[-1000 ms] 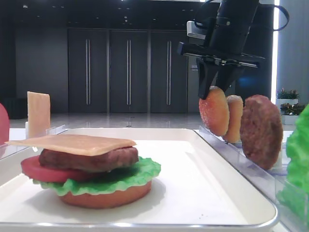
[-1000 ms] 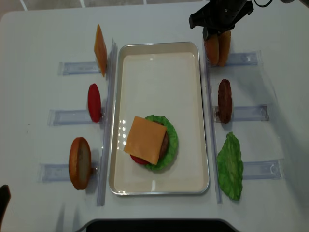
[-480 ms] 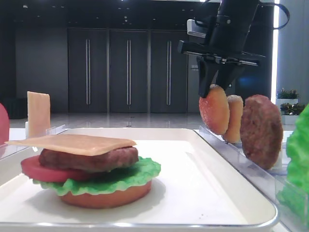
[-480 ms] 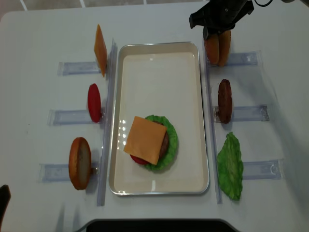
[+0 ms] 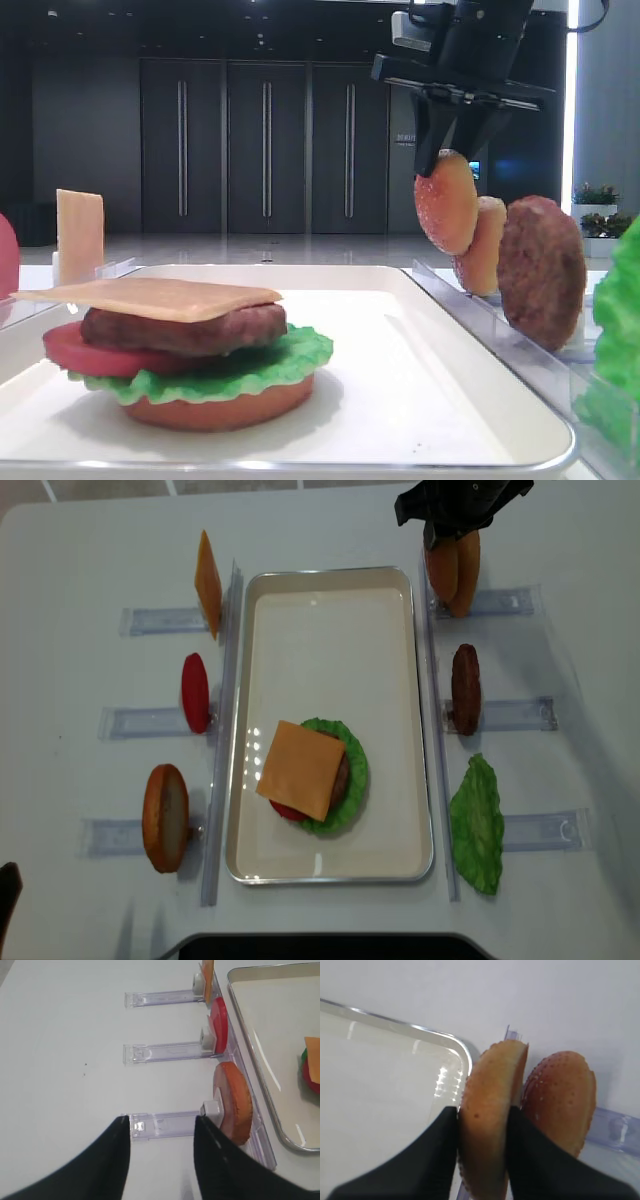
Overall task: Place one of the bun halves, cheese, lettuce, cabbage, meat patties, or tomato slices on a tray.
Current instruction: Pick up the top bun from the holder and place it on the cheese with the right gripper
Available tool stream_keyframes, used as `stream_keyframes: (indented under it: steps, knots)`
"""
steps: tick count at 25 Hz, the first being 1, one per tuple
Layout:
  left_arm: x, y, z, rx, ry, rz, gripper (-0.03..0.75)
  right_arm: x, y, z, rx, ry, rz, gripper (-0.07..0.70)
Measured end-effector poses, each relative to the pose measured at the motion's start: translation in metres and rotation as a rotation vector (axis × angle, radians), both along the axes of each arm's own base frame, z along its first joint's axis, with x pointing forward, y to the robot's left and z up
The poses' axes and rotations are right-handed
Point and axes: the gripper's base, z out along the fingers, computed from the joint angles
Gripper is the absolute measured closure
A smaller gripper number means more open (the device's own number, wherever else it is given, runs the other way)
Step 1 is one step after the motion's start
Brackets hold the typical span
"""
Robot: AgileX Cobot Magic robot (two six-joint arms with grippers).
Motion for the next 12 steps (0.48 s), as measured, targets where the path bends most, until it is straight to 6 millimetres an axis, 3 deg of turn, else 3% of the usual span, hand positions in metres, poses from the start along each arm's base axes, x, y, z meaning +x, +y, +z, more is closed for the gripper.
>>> stream_keyframes:
  steps: [12]
  knots:
    - [0.0, 0.0, 0.0, -0.001, 0.0, 0.0, 0.388, -0.025, -0.01, 0.051, 0.01, -0.039, -0.006, 0.419]
